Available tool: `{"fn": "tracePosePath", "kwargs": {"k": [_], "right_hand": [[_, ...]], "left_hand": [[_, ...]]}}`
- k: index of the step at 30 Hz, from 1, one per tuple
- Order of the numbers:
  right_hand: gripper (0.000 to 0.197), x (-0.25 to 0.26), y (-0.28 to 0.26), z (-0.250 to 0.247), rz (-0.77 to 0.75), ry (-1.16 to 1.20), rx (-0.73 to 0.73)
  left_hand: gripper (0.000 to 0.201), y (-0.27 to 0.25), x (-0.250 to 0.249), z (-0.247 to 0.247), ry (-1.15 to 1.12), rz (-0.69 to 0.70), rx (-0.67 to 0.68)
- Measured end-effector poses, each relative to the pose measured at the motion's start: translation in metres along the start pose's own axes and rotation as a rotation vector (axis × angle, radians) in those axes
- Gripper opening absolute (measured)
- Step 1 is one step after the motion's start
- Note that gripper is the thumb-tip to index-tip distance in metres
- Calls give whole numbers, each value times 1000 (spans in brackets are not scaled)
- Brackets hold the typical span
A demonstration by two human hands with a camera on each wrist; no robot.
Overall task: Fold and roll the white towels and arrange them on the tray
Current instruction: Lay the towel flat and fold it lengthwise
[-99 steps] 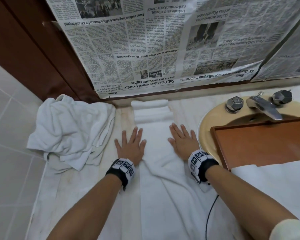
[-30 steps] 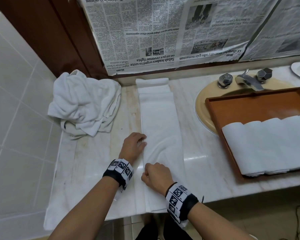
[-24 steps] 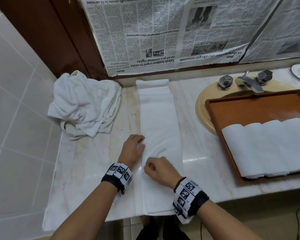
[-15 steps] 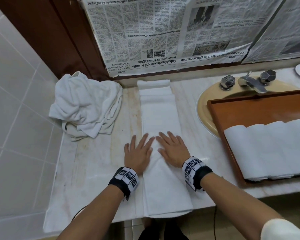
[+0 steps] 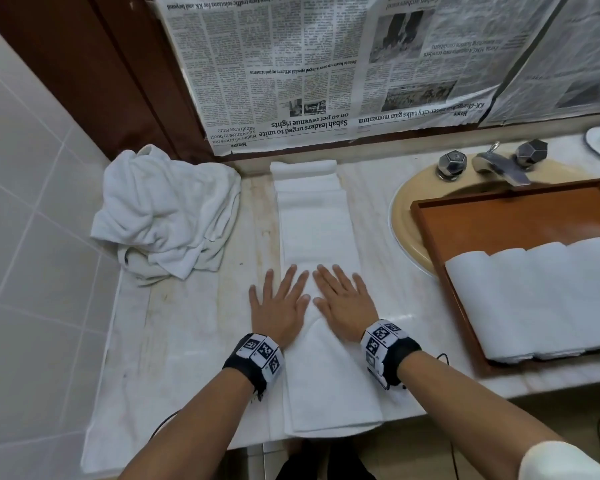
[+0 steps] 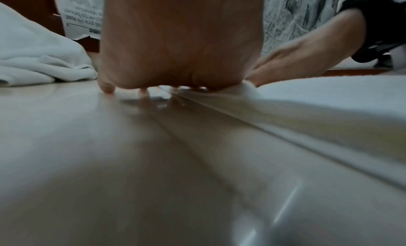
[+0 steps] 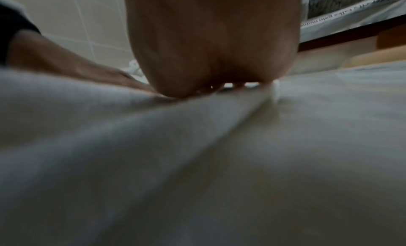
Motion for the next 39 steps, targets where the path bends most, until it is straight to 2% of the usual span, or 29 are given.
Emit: {"fn": "tracePosePath", "kwargs": {"k": [2,5,7,9,11,14,18,24,29,32,34,36,39], "right_hand": [[62,-11,0,2,59,-8,29],[57,-37,-9,0,216,10,55],[57,-48,-18,-2,303,31,-4],[57,-42,-22,-7,264,98,-138],[60,-25,-23,-8,135,160,-206],[59,-10,-25,5,43,66,-85],[78,-32,-36,14,31,9,29],[76,-41,-39,12,55,19,36],[79,-37,-4,-2,100,78,50],[87,-45,24,-12,83,28,38],[83,-49,38,-21,83,14,46],[71,-49,48,-30,82,49,6],[66,-36,57,-38,53,76,-121]], "left_hand": [[53,0,8,-2,-6,-35,-5],[53,-6,18,-5,-35,-69,11],[54,-12,15,-8,-75,-67,4],[54,-16,4,-8,-99,-14,-18],[53,-17,-8,-4,-81,44,-8],[56,-15,-13,5,-2,56,33],[70,-25,-7,11,61,23,97],[68,-22,-19,9,37,7,136],[81,10,-7,2,71,-30,101],[80,34,0,-15,78,-44,96],[78,47,2,-24,98,-42,99],[71,58,1,-30,84,-45,51],[54,71,-10,-37,28,28,-139]]}}
Point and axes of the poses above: each hand's wrist, its own y-axis towards the middle knuckle, its own z-axis out of the palm, x = y × z, the point moved 2 cm from there along y, towards the middle knuckle, and after that the axes turned 12 degrees about z, right-handed, at the moved point
